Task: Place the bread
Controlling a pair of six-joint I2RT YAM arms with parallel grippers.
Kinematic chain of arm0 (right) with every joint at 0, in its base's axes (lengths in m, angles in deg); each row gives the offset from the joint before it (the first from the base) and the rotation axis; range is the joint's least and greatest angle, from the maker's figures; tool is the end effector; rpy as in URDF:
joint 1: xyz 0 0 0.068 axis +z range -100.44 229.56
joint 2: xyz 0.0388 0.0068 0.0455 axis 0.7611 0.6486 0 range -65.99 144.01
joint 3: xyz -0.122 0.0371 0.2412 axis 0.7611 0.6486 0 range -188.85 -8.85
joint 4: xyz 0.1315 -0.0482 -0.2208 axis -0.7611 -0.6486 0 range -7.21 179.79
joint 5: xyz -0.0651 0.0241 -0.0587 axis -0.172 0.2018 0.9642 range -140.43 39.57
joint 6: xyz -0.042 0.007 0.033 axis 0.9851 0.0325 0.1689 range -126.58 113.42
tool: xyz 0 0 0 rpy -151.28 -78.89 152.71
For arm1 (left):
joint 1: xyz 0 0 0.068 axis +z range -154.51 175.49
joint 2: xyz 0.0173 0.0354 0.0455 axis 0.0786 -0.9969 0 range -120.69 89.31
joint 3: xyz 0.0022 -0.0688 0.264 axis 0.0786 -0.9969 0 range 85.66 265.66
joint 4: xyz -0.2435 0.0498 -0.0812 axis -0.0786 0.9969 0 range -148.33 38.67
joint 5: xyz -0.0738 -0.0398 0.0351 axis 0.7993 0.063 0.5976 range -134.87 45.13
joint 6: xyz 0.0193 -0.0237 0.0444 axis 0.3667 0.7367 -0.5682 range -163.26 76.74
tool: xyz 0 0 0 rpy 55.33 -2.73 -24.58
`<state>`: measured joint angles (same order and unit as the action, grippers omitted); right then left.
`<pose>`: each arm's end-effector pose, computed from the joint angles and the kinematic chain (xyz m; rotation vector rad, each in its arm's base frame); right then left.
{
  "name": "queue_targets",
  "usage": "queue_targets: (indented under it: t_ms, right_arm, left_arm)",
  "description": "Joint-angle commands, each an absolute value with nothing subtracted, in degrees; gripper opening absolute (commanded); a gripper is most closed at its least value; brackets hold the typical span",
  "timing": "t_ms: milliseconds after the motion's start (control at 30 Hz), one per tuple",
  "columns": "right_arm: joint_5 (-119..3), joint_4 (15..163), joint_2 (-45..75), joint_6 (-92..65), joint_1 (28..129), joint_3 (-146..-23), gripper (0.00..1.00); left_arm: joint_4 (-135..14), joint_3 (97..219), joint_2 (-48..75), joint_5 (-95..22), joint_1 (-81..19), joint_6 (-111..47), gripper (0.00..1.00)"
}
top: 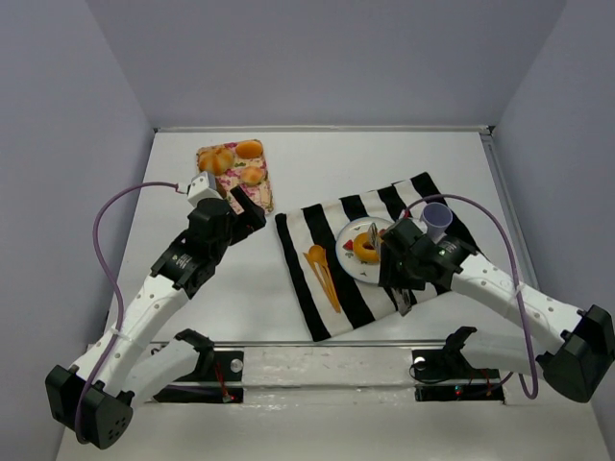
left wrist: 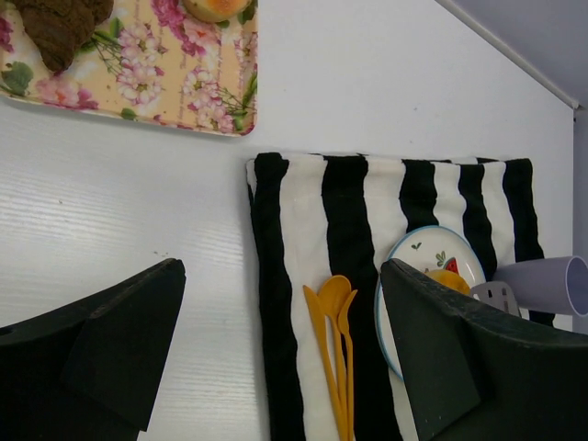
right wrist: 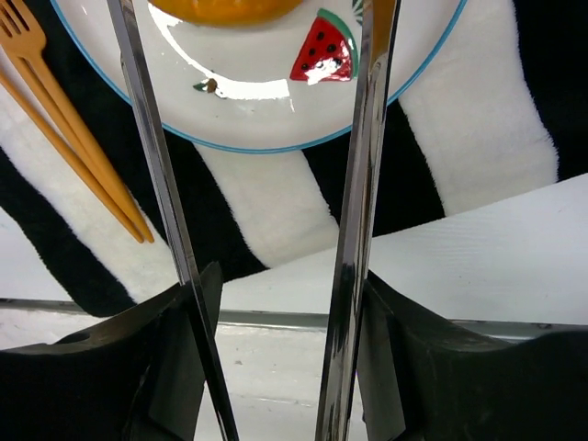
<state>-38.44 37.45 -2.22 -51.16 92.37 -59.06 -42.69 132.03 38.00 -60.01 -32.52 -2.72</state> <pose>0.1518 0.1306 0.2520 0.1019 2.6876 0.1924 0.1860 -0.0884 0.3201 -0.3906 1.9164 -0.5458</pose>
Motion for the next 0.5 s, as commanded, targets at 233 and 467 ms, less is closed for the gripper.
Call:
queue_targets:
  t_ms: [233,467]
  right_arm:
    - [-44.75,46.50,-2.63,-38.51,92.97,-69.75,0.41]
    - [-45.34,60.16,16.95,-35.50,105.62,-78.26,0.43]
  left_arm:
    - [-43.30,132.60,39.65,-60.96,-32.37,-3.18,0.99]
    - [-39.53,132.86,45.18,-63.94,-32.28,-0.63,0.99]
